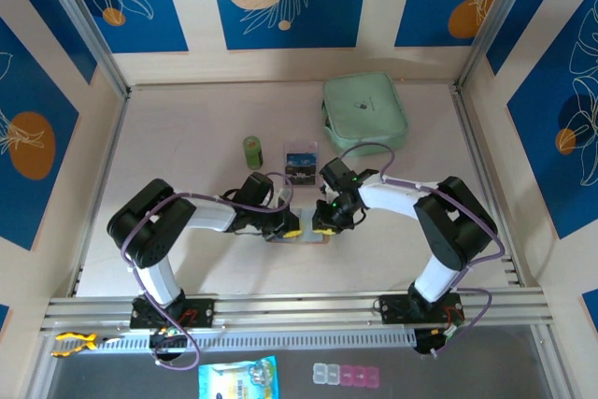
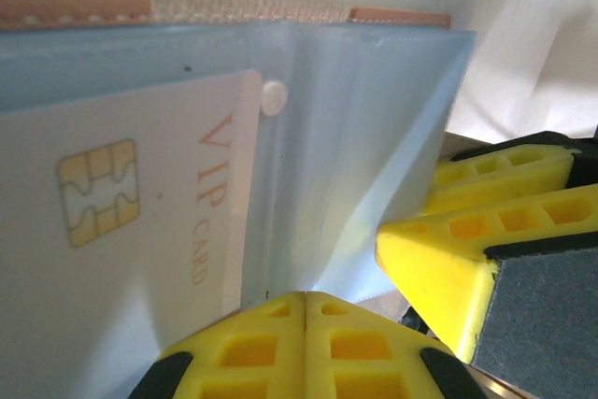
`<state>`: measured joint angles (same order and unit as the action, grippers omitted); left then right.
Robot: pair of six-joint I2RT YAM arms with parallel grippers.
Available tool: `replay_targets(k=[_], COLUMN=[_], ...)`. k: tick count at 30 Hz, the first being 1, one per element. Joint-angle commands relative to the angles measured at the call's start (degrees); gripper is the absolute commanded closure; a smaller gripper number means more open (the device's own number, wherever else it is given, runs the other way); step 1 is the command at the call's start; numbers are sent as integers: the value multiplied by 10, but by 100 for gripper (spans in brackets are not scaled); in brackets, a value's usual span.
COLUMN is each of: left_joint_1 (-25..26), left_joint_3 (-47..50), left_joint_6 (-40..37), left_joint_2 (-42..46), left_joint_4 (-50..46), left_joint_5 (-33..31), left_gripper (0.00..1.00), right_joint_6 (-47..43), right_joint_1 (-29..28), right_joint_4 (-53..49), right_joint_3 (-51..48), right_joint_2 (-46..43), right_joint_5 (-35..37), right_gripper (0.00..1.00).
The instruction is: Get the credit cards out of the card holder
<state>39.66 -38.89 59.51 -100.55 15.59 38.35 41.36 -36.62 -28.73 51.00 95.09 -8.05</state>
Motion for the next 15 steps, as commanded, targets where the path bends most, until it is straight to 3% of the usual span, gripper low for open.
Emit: replay_targets(k=[1,11,15], left_joint_1=[5,5,1], left_joint_3=[2,-23,-43], left_joint_6=[-3,29,0], left_joint_2=[2,41,74], left_joint_4=[-67,-30,-91], left_joint_5=[-25,4,-14], left_gripper=[99,94,93], right_joint_6=[-16,-21,-21], right_joint_1=[5,-1,-10], right_joint_4=[-61,-127,-144], right_joint_3=[8,64,99], right_joint_2=[-14,-73,-81], right_joint_5=[45,62,60], right_gripper=[76,73,73])
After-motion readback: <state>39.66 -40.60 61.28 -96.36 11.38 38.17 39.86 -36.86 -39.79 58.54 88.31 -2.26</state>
